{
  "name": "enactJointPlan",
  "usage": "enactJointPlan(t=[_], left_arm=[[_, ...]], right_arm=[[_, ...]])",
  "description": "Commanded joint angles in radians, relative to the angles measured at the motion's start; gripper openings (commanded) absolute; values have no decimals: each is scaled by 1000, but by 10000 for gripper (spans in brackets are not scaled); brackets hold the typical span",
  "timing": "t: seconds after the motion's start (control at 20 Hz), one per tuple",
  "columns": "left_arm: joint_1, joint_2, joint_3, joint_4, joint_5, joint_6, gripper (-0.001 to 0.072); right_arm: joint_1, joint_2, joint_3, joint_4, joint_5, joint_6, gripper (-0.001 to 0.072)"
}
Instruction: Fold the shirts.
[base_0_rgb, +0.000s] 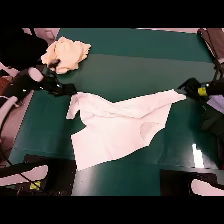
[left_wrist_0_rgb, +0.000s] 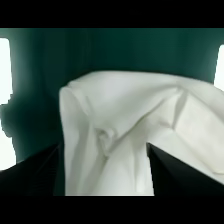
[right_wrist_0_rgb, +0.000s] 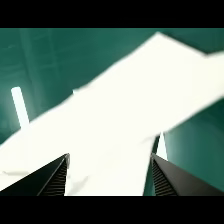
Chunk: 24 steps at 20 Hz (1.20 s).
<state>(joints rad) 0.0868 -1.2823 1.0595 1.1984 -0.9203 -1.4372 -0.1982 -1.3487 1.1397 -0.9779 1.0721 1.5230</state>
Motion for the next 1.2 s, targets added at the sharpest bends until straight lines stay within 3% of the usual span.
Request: enactJointPlan(t=[0.0,0.2,0.45,0.6,0.65,0.85,0.95,1.05,1.15], left_arm=[[91,7,45,-28,1,81,626],[90,-77,44,-84,-145,161,607],[90,-73,45,-120,-155,183,607],[87,-73,45,-146,-190,190,607],[87,-73,45,-152,-202,191,607],[87,-73,45,-182,-225,226,607],[88,-73,45,-182,-221,245,607],[87,-73,45,-191,-224,246,607],[87,-73,45,-175,-330,251,605]], right_arm=[[-28,72,-179,96,7,-95,586],[-30,109,-342,168,24,-176,543],[-23,105,-472,183,-84,-218,516],[17,22,-471,312,-156,-288,508],[31,-6,-471,377,-180,-320,462],[72,-31,-472,456,-185,-372,98],[73,9,-473,444,-220,-372,17],[53,42,-473,444,-240,-363,17],[26,76,-474,423,-202,-360,17]])
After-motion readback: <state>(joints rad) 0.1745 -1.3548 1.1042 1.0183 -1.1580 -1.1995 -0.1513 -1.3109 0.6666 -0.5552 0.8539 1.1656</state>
